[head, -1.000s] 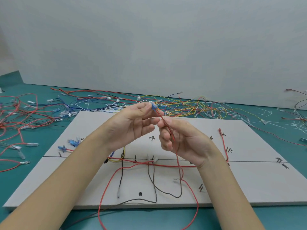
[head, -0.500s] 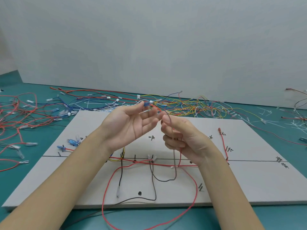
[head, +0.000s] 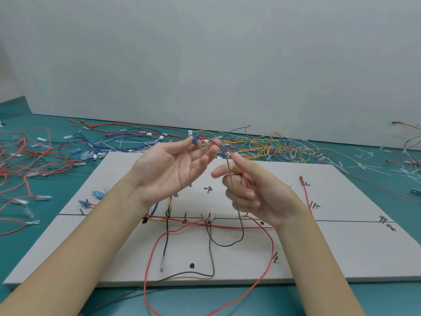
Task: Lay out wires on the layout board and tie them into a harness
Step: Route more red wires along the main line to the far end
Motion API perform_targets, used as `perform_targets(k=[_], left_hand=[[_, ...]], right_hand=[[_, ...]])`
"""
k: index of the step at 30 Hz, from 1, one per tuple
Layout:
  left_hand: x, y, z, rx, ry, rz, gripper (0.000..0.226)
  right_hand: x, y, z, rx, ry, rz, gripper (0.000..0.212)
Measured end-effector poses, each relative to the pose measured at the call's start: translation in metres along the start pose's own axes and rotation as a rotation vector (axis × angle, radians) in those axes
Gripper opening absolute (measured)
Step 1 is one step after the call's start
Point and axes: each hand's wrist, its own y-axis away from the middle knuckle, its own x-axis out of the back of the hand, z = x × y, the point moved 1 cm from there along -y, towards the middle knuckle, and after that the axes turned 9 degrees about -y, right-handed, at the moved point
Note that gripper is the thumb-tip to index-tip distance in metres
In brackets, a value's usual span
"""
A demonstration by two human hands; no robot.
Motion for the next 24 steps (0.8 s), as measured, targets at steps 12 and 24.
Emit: perform_targets(k=[12,24], left_hand=[[0.01,-0.001,0.0,0.124,-1.151,0.23,0.052],[0.026,0.003,-0.021,0.335,-1.923,0.051,0.019]], right_hand=[[0.005,0.007,-0.009,0.074,-0.229,-0.029,0.042],[0.012,0.007,-0.015,0.215,-0.694,-0.125,0.049]])
